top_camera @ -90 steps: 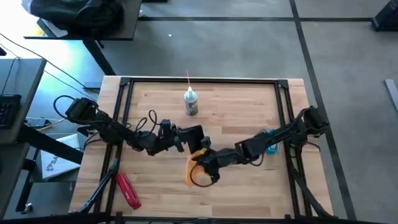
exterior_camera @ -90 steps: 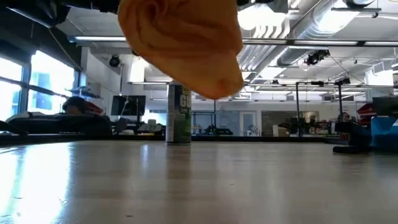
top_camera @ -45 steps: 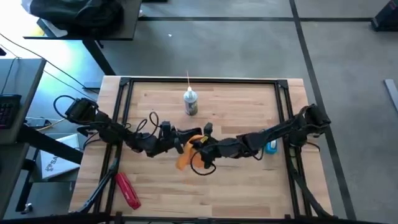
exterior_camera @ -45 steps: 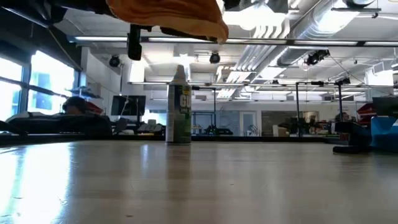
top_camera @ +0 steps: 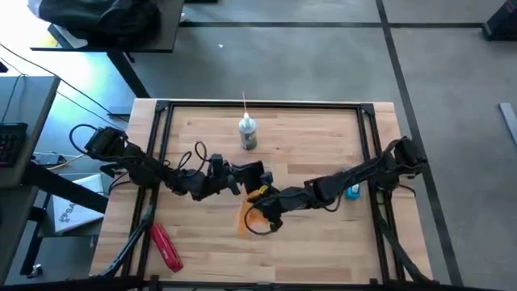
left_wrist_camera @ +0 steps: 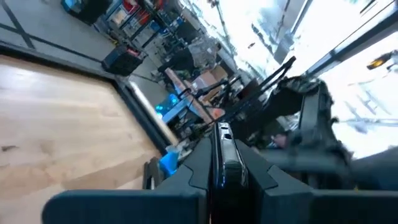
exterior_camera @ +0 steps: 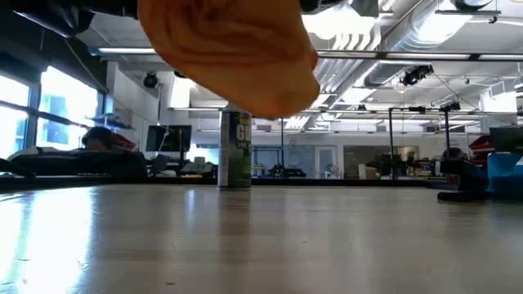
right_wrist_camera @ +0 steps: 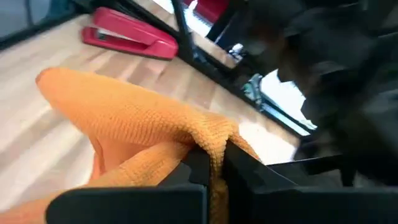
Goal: Apply microfiber cloth
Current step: Wipe the front of the cellphone with a microfiber cloth
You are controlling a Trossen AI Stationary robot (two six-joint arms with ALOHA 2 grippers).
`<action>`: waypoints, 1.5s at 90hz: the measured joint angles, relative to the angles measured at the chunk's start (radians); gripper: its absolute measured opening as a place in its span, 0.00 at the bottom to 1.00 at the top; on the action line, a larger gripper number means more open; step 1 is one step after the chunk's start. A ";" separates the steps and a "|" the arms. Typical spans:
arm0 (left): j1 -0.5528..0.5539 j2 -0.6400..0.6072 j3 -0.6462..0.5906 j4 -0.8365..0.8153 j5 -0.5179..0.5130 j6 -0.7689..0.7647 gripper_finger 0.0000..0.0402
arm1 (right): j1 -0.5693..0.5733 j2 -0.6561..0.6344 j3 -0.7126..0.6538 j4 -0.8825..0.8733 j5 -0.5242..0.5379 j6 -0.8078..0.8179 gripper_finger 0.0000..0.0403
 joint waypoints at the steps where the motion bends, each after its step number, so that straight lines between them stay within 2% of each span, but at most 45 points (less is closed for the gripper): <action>1: 0.001 -0.002 0.000 0.000 0.000 0.003 0.04 | 0.002 0.000 0.000 -0.004 0.000 0.007 0.00; 18: 0.009 -0.033 0.002 0.003 -0.012 0.043 0.04 | 0.049 -0.006 -0.002 -0.035 0.017 0.071 0.00; 29: 0.012 -0.035 0.002 -0.003 -0.020 0.047 0.04 | 0.088 -0.028 -0.002 -0.008 0.038 0.016 0.00; 42: 0.011 -0.036 0.002 -0.016 -0.026 0.048 0.04 | 0.121 -0.084 -0.002 0.005 0.197 -0.119 0.00; 58: -0.009 -0.036 0.001 -0.019 -0.025 0.022 0.04 | 0.095 -0.112 -0.002 0.021 0.476 -0.347 0.00; 65: -0.020 -0.036 0.001 -0.019 -0.022 0.009 0.04 | 0.063 -0.112 -0.002 0.021 0.521 -0.422 0.00; 78: -0.038 -0.036 -0.001 -0.023 -0.039 0.008 0.04 | 0.002 -0.112 -0.002 0.041 0.435 -0.395 0.00; 92: -0.043 -0.034 -0.001 -0.021 -0.038 0.006 0.04 | -0.035 -0.113 -0.001 0.018 0.205 -0.226 0.00; 97: -0.043 -0.034 -0.001 -0.019 -0.037 0.007 0.04 | -0.034 -0.113 0.000 -0.017 0.152 -0.174 0.00; 122: -0.043 -0.036 -0.002 0.087 -0.003 0.071 0.04 | 0.037 -0.113 0.000 -0.194 0.089 0.061 0.00; 135: -0.044 -0.042 0.000 0.123 0.001 0.057 0.04 | 0.100 -0.109 -0.003 -0.202 0.088 0.060 0.00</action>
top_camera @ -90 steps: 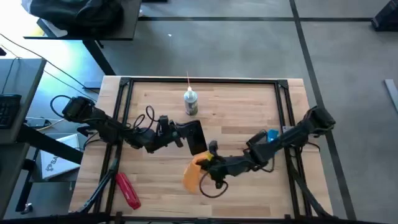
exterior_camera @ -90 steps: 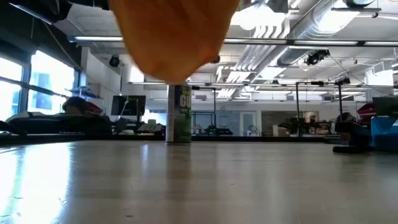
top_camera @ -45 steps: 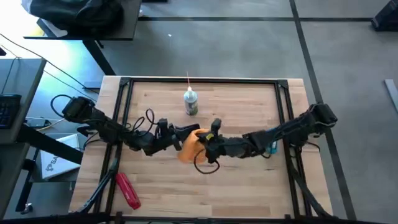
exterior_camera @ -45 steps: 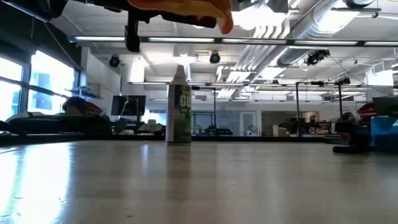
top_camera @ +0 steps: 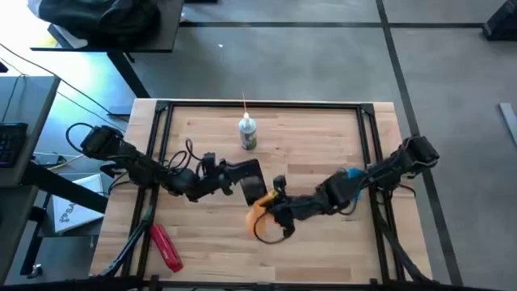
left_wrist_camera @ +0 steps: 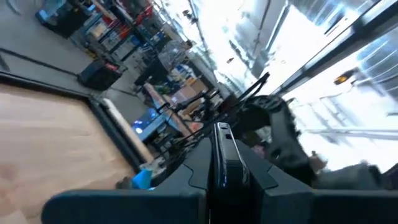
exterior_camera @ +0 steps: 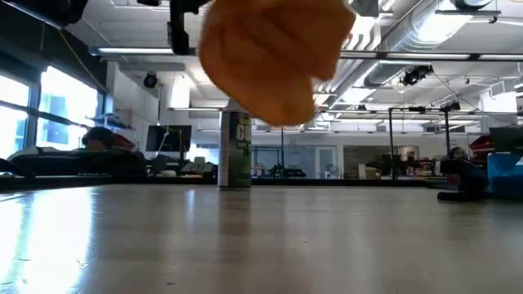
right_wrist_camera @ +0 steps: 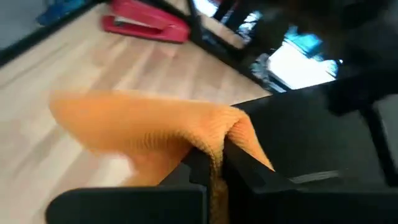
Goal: Apply microfiber cloth
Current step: Wipe the front of the cellphone with a microfiber cloth
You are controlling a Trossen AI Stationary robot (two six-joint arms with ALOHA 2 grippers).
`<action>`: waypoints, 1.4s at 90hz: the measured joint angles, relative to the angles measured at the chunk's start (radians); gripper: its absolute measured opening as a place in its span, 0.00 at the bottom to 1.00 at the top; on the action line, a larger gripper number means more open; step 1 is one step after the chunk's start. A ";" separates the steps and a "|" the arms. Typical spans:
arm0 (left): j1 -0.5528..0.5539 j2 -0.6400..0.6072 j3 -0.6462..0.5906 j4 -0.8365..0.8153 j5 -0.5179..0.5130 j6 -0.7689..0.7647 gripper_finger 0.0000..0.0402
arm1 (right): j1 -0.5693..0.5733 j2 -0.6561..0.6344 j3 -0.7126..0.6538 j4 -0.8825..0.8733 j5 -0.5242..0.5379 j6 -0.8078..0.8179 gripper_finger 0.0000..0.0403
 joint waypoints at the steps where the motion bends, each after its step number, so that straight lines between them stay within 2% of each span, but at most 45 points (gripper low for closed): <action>1: 0.000 -0.001 0.001 0.001 0.001 -0.001 0.04 | 0.004 0.000 -0.001 0.005 0.001 -0.006 0.00; 9: -0.001 -0.001 0.002 -0.002 0.006 -0.001 0.04 | 0.038 0.001 -0.001 0.050 0.023 -0.104 0.00; 16: -0.001 -0.001 0.002 -0.008 0.004 0.000 0.04 | 0.063 0.001 0.000 0.087 0.126 -0.257 0.00; 34: -0.008 0.001 0.001 -0.075 -0.003 -0.034 0.04 | 0.079 0.001 0.000 0.219 0.424 -0.856 0.00; 42: -0.012 0.001 0.001 -0.086 -0.003 -0.052 0.04 | 0.050 0.000 0.001 0.286 0.511 -1.038 0.00; 49: -0.019 0.007 0.001 -0.085 -0.003 -0.052 0.04 | 0.019 0.000 0.001 0.318 0.543 -1.146 0.00; 66: -0.038 0.009 0.000 -0.106 -0.014 -0.057 0.04 | -0.035 0.000 0.001 0.338 0.522 -1.355 0.00; 84: -0.040 0.009 0.000 -0.110 -0.008 -0.059 0.04 | -0.027 -0.002 0.002 0.370 0.409 -1.325 0.00; 110: -0.038 0.010 -0.001 -0.087 -0.005 -0.054 0.04 | 0.026 0.055 0.003 0.278 0.315 -1.065 0.00; 126: -0.032 0.010 -0.001 -0.084 -0.008 -0.052 0.04 | 0.069 0.117 0.003 0.263 0.296 -0.941 0.00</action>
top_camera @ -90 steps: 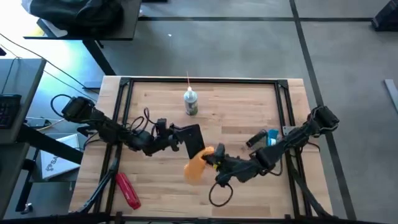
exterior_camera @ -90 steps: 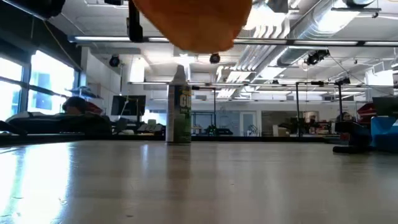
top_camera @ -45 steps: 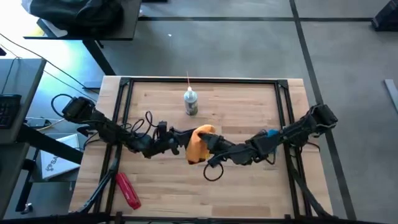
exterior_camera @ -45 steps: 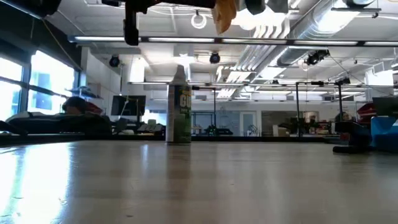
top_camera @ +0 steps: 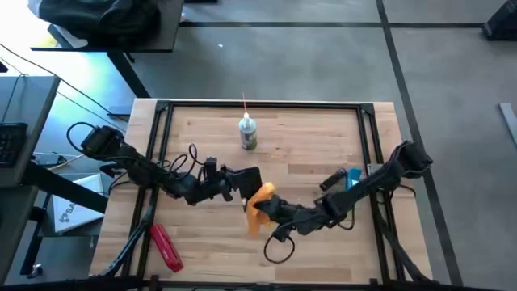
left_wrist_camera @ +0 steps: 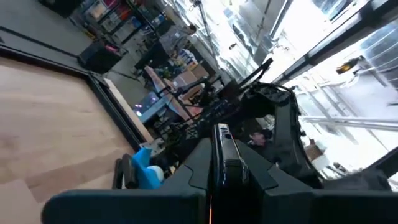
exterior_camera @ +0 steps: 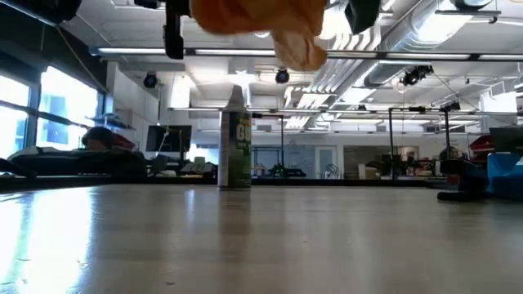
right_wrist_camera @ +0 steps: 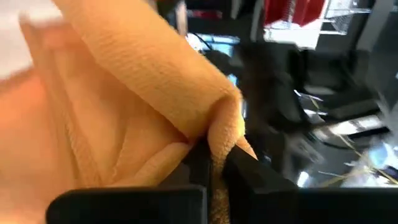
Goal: Apply microfiber cloth
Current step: Wipe the front of the cellphone with a microfiber cloth
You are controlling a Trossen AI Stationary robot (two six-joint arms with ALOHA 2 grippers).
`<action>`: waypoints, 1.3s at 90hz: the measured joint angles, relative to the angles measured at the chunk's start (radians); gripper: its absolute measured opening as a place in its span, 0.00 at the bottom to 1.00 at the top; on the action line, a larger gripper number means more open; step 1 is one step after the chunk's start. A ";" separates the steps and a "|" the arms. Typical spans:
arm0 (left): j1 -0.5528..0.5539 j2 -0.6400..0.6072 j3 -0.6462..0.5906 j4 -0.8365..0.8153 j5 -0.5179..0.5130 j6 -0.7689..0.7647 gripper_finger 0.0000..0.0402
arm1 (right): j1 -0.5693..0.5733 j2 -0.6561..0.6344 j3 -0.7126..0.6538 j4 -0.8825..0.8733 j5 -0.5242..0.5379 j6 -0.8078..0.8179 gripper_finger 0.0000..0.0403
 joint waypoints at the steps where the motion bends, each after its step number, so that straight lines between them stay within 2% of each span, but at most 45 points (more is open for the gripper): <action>1: 0.000 0.000 0.000 0.002 0.000 0.000 0.04 | 0.003 0.003 0.000 -0.001 -0.005 0.010 0.00; 16: 0.016 -0.002 0.001 0.080 0.035 0.026 0.04 | 0.043 0.016 -0.001 -0.015 -0.088 0.228 0.00; 24: 0.022 -0.002 0.001 0.082 0.054 0.051 0.04 | 0.065 0.016 -0.001 0.006 -0.072 0.257 0.00; 32: 0.029 -0.002 0.001 0.068 0.041 0.072 0.04 | 0.088 0.016 -0.002 0.062 -0.059 0.145 0.00; 42: 0.034 -0.001 0.001 -0.011 0.015 0.029 0.04 | 0.106 0.016 -0.002 0.183 -0.055 -0.085 0.00; 56: 0.030 0.007 0.001 -0.051 0.022 -0.033 0.04 | 0.048 0.015 -0.002 0.341 0.035 -0.376 0.00; 65: 0.021 0.026 0.001 -0.059 0.024 -0.058 0.04 | -0.009 0.014 -0.002 0.347 0.029 -0.454 0.00; 74: 0.017 0.039 0.001 -0.051 0.024 -0.081 0.04 | -0.061 0.014 -0.002 0.300 -0.030 -0.480 0.00; 92: 0.018 0.045 0.001 -0.057 0.020 -0.085 0.04 | -0.135 0.013 -0.001 0.165 -0.215 -0.392 0.00; 106: 0.026 0.045 0.007 -0.070 0.021 -0.068 0.04 | -0.153 0.013 0.000 0.079 -0.290 -0.192 0.00; 117: 0.032 0.045 0.008 -0.066 0.017 -0.056 0.04 | -0.145 0.012 0.000 0.029 -0.394 -0.013 0.00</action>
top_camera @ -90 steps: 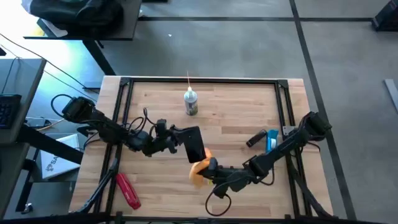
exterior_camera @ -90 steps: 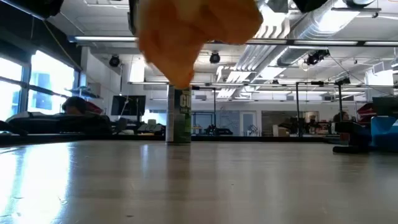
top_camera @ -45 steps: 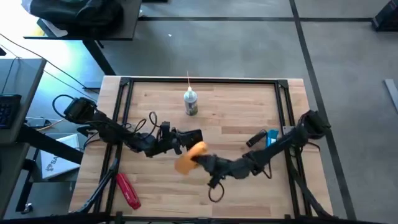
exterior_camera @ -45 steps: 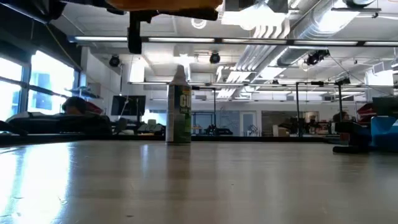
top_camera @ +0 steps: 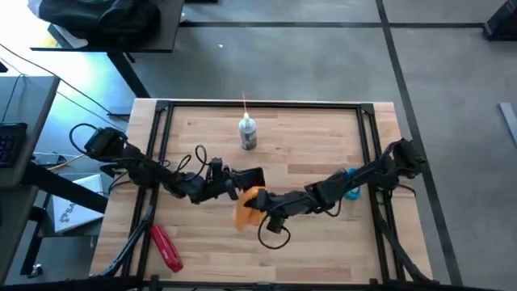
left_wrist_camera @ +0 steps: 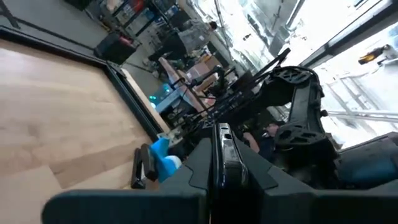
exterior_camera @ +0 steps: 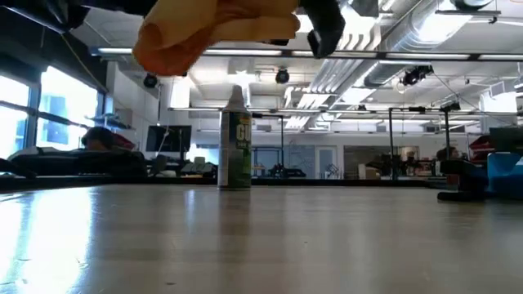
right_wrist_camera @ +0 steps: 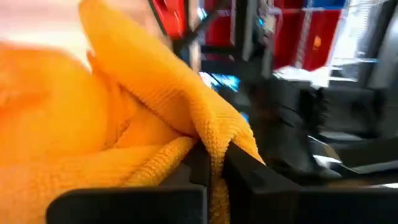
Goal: Apply microfiber cloth
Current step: Wipe the front of the cellphone with a microfiber cloth
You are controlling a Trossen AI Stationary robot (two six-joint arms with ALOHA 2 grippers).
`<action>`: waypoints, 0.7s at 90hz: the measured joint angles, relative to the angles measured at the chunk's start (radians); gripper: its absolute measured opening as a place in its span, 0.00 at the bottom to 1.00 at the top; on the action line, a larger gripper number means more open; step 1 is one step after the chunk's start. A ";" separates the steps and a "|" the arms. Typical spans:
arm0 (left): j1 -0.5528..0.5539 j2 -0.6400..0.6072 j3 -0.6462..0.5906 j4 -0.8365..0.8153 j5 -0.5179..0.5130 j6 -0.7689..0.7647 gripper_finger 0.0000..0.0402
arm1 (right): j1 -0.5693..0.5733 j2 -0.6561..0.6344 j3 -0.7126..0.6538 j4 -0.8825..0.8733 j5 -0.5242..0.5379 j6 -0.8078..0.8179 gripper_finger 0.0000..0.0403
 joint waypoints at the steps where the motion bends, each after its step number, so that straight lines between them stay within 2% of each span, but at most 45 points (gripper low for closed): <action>1: 0.001 0.000 0.000 0.000 0.002 0.000 0.04 | 0.002 0.000 0.000 -0.001 -0.006 0.019 0.00; 17: 0.020 0.000 0.004 0.015 0.007 0.002 0.04 | 0.048 0.001 0.000 -0.007 -0.023 0.249 0.00; 31: 0.039 -0.008 0.004 0.020 0.007 0.052 0.04 | 0.114 0.002 -0.002 -0.006 0.006 0.310 0.00; 51: 0.047 -0.010 0.004 0.015 0.020 0.082 0.04 | 0.194 -0.042 -0.002 -0.002 0.292 0.178 0.00; 63: 0.047 -0.010 0.004 0.013 0.148 0.076 0.04 | 0.193 -0.084 -0.002 -0.004 0.492 0.024 0.00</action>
